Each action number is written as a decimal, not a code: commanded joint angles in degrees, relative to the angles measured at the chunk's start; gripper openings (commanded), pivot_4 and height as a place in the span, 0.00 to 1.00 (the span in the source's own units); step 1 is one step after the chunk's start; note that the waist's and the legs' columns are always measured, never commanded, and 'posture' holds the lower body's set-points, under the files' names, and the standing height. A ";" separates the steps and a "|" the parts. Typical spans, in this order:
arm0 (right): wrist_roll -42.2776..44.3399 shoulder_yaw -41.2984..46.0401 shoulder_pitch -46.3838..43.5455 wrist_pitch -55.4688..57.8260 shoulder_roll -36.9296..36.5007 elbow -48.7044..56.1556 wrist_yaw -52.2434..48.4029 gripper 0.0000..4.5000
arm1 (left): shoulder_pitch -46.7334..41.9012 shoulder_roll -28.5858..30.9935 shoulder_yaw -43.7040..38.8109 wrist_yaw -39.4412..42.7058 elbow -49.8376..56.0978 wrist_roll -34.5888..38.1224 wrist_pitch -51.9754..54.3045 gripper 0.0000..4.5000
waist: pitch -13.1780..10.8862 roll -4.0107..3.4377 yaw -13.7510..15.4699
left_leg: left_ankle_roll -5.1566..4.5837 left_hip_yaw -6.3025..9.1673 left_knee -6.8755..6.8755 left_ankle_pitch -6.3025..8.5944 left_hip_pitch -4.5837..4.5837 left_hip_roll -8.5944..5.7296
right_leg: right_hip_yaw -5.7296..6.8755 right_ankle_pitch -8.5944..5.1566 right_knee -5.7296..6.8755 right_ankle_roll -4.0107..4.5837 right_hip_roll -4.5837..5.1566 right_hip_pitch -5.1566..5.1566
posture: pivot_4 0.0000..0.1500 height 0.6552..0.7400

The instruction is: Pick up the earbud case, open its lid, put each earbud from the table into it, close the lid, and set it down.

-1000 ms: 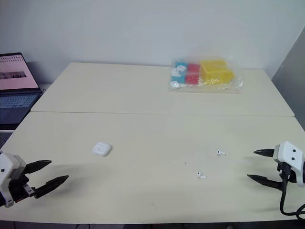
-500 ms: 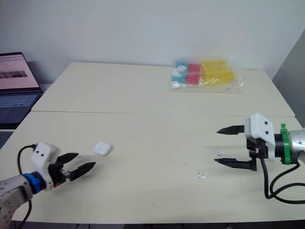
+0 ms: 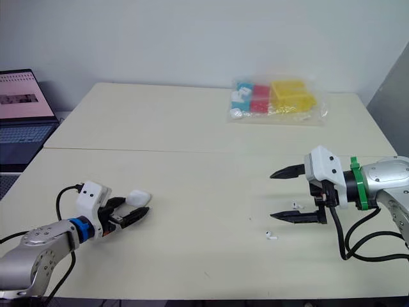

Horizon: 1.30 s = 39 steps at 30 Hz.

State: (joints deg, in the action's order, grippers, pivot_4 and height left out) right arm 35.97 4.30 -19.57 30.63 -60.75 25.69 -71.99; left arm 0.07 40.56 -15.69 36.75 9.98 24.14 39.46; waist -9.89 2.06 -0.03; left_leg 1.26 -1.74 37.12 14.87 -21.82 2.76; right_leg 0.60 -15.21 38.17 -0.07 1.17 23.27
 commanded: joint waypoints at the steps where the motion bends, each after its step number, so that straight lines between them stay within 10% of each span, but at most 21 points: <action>1: -0.12 0.37 -0.83 -1.31 -0.35 0.60 -1.32 0.99 | -1.25 1.10 0.46 0.44 -1.91 -1.15 -0.58 1.00 | 0.00 0.00 -0.01 | 0.00 0.00 0.01 0.00 0.01 0.00 | 0.00 0.00 0.02 0.00 0.00 0.00 | 1.00 0.97; 15: -0.81 -0.88 -2.22 -2.38 1.08 0.24 -1.87 0.99 | -5.33 2.46 5.37 5.60 -6.33 -2.60 -0.47 1.00 | 0.04 -0.07 0.06 | 0.00 0.00 0.06 -0.01 0.03 -0.02 | 0.00 0.00 0.11 0.00 0.01 -0.01 | 1.00 0.97; 22: -1.13 -1.34 -3.80 -2.40 2.56 0.41 -1.22 1.00 | -5.29 2.90 6.77 6.72 -7.13 -3.27 0.41 0.63 | 0.05 -0.08 0.05 | 0.00 -0.01 0.08 -0.01 0.03 -0.02 | -0.01 -0.01 0.13 -0.01 0.03 -0.01 | 1.00 0.97; 39: 4.36 2.70 -3.77 7.27 3.86 3.22 7.83 1.00 | -7.41 -1.67 15.14 18.89 4.14 -2.33 -16.51 0.63 | 0.03 -0.08 0.78 | 0.00 -0.04 0.08 0.00 -0.18 -0.13 | 0.00 0.05 -0.11 -0.08 0.16 0.00 | 1.00 0.97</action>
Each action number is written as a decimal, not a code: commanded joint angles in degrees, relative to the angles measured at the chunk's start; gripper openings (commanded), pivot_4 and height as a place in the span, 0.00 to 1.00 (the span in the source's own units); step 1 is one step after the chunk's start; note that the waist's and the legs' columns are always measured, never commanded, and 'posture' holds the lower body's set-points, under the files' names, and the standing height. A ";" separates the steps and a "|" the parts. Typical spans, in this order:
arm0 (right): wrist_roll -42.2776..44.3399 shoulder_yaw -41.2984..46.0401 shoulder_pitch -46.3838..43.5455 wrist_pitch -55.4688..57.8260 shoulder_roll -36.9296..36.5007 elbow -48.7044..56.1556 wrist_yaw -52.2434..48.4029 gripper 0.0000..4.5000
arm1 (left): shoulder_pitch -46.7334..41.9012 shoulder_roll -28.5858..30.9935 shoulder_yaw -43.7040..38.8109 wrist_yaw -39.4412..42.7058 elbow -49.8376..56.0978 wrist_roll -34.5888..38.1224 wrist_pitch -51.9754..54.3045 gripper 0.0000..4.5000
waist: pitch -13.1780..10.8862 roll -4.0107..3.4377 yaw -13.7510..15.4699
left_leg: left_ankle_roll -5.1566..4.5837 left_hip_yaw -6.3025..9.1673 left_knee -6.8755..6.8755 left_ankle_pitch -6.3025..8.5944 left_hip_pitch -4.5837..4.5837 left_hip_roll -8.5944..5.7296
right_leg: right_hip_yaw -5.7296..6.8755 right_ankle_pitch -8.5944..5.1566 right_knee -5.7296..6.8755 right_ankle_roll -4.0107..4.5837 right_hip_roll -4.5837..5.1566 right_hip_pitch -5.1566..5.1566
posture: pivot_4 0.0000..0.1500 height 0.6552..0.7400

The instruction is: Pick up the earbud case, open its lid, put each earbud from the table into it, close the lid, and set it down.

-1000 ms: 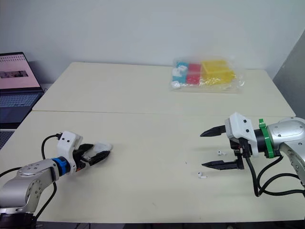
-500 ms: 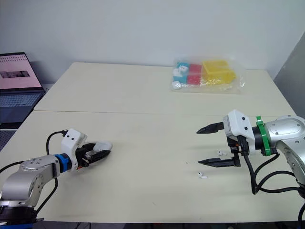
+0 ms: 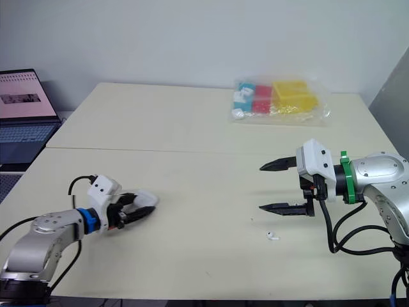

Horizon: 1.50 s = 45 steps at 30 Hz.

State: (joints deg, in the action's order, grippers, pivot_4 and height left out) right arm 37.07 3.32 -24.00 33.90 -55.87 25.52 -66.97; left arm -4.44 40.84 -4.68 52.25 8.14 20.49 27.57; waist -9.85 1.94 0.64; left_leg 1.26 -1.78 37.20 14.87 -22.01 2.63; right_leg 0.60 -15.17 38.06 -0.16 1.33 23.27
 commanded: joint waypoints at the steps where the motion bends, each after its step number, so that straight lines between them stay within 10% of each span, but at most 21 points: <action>1: 4.20 4.37 1.35 5.61 -1.03 4.18 3.99 1.00 | -3.95 -2.84 5.83 3.74 6.77 0.50 -6.03 0.63 | -0.05 0.10 0.34 | 0.00 0.00 0.01 0.00 -0.01 0.00 | -0.01 0.01 -0.01 -0.01 0.00 0.00 | 1.00 0.97; 13: 29.44 7.94 -1.20 40.43 10.10 6.92 38.00 1.00 | -13.75 -11.79 17.44 7.32 4.23 -9.29 -35.66 0.63 | -0.02 0.04 -0.31 | -0.01 0.01 0.07 -0.01 0.04 0.03 | -0.06 0.07 0.08 0.07 -0.30 0.00 | 1.00 0.97; 33: 59.70 -0.66 -5.37 38.28 15.70 -3.46 64.44 1.00 | -17.15 -13.82 18.14 6.65 -0.77 -10.54 -47.49 0.63 | -0.03 0.05 -0.77 | -0.03 0.06 0.16 0.00 -0.15 0.08 | -0.02 -0.01 -0.01 -0.31 -0.52 0.03 | 1.00 0.97; 45: 61.12 -4.60 -6.02 35.94 14.91 -4.41 65.45 0.16 | -16.99 -14.26 18.22 5.35 -0.42 -10.61 -47.90 0.63 | -0.03 0.05 -0.76 | -0.03 0.07 0.16 0.00 -0.18 0.12 | -0.03 -0.04 -0.03 -0.36 -0.51 0.04 | 1.00 0.97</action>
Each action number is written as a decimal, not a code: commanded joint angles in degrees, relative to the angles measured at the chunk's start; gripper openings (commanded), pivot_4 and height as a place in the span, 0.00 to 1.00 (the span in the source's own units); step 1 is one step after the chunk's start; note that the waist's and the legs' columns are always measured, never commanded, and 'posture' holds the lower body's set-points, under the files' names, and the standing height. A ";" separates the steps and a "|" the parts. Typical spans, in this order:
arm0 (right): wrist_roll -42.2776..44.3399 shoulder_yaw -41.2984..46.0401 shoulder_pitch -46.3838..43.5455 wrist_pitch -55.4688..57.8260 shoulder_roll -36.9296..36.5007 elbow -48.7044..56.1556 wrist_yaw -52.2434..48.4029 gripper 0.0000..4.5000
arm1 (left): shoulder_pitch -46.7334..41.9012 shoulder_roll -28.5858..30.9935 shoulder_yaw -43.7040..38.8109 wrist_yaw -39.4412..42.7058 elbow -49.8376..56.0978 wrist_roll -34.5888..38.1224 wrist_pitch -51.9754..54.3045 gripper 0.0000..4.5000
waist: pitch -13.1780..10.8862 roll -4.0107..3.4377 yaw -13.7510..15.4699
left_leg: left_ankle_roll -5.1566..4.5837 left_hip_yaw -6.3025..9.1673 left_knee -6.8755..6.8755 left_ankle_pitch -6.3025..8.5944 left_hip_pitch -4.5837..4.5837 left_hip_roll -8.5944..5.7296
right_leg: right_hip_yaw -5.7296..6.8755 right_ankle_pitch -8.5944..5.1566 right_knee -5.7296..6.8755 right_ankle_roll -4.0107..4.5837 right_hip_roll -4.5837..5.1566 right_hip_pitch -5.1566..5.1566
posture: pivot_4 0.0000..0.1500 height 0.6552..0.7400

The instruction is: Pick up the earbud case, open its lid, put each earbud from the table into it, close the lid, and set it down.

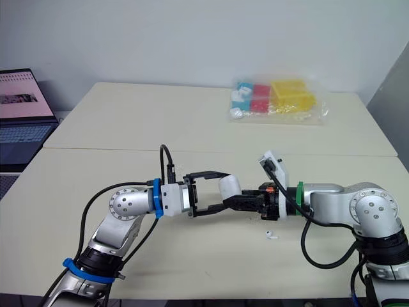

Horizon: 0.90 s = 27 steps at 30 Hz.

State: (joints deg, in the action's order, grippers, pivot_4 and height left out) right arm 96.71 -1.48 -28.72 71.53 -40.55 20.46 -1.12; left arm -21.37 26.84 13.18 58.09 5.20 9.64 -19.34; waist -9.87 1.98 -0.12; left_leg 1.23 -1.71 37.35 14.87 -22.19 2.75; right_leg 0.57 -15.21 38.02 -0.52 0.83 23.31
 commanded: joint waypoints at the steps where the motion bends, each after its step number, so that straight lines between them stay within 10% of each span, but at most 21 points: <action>1: 1.39 0.17 -1.43 -1.69 -0.44 0.50 -0.48 0.16 | -0.02 -0.39 0.26 -0.69 2.54 0.35 -0.87 0.63 | 0.00 0.00 0.00 | 0.00 0.00 0.00 0.00 0.00 0.00 | 0.00 0.00 0.00 0.00 0.00 0.00 | 1.00 0.97; 16: 3.41 0.16 -1.38 -2.71 -0.45 -0.39 -0.03 0.16 | 0.16 -1.19 -0.59 -1.39 1.58 1.67 -1.50 0.63 | 0.00 0.00 0.00 | 0.00 0.02 0.00 0.00 -0.04 0.03 | 0.01 0.00 -0.02 0.00 0.00 0.01 | 1.00 0.97; 20: 3.15 -0.01 -1.38 -2.92 -0.69 -0.26 -0.34 0.16 | 0.51 -0.37 -0.72 -0.88 1.34 2.34 -0.07 0.97 | 0.00 0.00 0.00 | 0.00 0.02 0.00 0.00 -0.06 0.02 | 0.01 0.00 -0.04 -0.01 0.01 0.02 | 1.00 0.97; 27: 1.20 0.09 -1.64 -2.31 -2.01 -0.78 -1.98 0.16 | 0.79 2.35 -0.25 0.67 0.95 1.76 2.43 1.00 | 0.00 0.00 0.00 | 0.00 0.02 -0.01 0.00 -0.13 0.03 | 0.03 0.00 -0.04 -0.01 0.00 0.07 | 1.00 0.97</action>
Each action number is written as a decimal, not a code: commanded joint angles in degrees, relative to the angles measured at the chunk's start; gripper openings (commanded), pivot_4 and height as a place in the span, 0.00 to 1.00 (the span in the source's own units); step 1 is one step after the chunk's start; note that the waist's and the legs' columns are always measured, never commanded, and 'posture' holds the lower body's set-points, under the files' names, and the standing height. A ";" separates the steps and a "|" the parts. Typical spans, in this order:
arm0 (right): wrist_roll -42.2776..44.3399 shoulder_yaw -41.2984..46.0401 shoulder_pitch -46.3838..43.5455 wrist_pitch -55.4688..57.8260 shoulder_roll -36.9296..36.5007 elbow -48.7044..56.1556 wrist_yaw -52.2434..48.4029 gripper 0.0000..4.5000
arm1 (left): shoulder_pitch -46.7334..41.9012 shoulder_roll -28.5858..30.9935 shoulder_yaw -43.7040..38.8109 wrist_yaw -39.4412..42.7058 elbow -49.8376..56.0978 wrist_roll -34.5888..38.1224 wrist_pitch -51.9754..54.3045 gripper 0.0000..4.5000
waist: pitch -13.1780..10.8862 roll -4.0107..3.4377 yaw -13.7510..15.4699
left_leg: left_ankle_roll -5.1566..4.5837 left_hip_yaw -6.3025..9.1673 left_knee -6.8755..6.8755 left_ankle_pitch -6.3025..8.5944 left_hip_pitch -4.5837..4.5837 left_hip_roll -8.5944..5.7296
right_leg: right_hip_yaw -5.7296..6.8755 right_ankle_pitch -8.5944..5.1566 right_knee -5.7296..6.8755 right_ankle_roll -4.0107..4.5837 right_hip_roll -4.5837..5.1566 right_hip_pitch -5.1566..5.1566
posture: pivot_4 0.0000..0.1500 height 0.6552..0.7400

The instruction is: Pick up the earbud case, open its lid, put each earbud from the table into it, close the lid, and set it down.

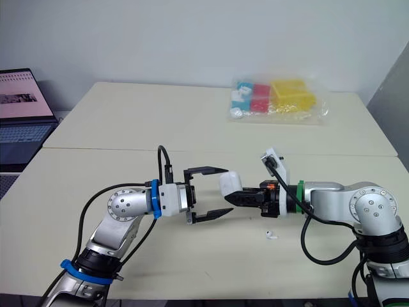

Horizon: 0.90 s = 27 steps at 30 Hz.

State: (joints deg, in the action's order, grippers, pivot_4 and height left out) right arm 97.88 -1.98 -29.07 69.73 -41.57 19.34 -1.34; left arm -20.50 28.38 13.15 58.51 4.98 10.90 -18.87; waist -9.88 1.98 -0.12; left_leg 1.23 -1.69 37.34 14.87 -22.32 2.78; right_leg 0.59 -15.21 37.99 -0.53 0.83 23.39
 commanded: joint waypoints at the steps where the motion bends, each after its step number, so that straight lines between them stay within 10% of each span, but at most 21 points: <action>1: -2.72 0.42 -1.83 0.30 -2.23 0.83 -3.53 0.16 | 0.31 1.66 -0.82 -0.26 1.88 2.22 8.06 1.00 | 0.00 0.00 0.00 | 0.00 0.00 0.00 0.00 -0.02 0.00 | -0.01 0.00 0.00 0.00 0.00 0.02 | 1.00 0.97; 9: -35.70 -13.37 -9.73 -3.86 -18.06 9.77 -28.38 0.16 | -0.64 11.97 3.06 1.41 10.73 4.97 43.75 1.00 | -0.06 -0.11 -0.13 | 0.00 0.01 0.05 0.00 -0.56 -0.04 | -0.01 0.00 0.12 -0.02 -0.08 0.68 | 1.00 0.97; 15: -64.14 -28.80 -14.55 -19.20 -24.81 13.42 -46.04 0.16 | -5.70 6.94 4.59 -3.84 18.56 7.84 58.00 1.00 | -0.10 -0.09 0.09 | -0.01 0.05 0.26 0.01 -0.75 -0.07 | 0.03 0.00 0.04 -0.02 -0.09 0.74 | 1.00 0.97; 27: -74.33 -27.97 -18.42 -18.91 -16.94 10.40 -55.96 0.16 | -9.03 3.43 7.32 -6.52 18.99 5.80 59.42 1.00 | -0.11 -0.08 -0.01 | -0.08 0.04 0.62 0.06 -0.66 -0.08 | -0.04 0.01 0.41 0.01 -0.29 0.71 | 1.00 0.97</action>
State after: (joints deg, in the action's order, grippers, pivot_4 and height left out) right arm 24.04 -32.43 -46.54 50.35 -58.42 28.90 -56.38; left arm -28.21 32.00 20.91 51.94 22.89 16.68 41.68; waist -9.98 1.90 -0.13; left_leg 1.15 -1.66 37.98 14.92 -22.97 2.69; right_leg 0.53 -15.20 38.45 -0.51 0.55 24.11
